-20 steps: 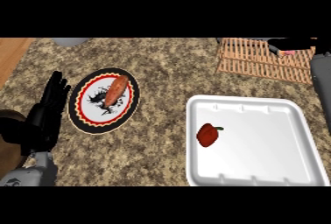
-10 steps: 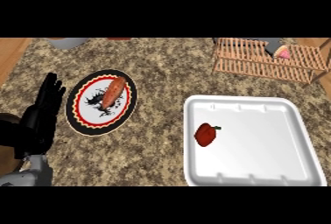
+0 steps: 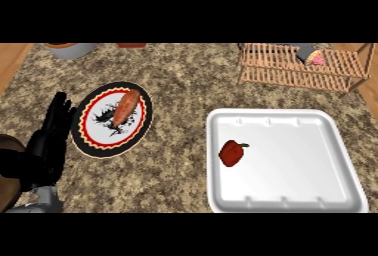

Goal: Pick the cupcake from the tray and place it in the tiered shelf

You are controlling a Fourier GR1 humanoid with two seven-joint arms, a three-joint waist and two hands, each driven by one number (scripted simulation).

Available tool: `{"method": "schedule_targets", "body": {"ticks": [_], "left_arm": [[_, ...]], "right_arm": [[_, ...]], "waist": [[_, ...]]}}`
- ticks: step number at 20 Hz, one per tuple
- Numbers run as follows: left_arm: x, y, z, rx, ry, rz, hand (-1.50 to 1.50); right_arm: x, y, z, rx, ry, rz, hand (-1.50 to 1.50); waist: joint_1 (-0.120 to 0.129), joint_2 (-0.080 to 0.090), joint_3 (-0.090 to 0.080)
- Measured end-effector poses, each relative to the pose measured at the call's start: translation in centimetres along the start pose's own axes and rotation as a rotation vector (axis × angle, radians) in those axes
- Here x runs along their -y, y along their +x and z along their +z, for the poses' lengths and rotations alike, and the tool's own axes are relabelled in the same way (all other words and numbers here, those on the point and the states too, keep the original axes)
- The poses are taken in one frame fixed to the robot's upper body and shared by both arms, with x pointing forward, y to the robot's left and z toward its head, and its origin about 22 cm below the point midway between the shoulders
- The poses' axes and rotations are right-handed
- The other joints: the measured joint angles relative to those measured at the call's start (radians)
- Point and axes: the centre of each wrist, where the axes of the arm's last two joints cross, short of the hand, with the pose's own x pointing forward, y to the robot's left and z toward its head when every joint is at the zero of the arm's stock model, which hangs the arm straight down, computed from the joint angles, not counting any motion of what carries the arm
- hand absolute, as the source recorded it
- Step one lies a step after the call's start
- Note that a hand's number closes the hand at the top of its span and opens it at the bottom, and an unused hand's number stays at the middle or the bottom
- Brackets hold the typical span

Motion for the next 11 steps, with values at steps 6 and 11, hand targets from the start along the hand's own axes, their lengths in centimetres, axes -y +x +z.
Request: {"method": "schedule_targets", "body": {"ticks": [6, 11], "left_arm": [[0.3, 0.5, -0.2, -0.004, -0.001, 0.0, 0.0], [0.3, 0.6, -0.8, -0.001, -0.003, 0.003, 0.0]], "right_arm": [[6.3, -2.6, 1.1, -0.014, 0.032, -0.007, -1.5], [11.3, -4.3, 2.3, 0.002, 0.047, -0.029, -1.5]], "waist": [[-0.006, -0.001, 0.0], [0.001, 0.003, 0.0]]}}
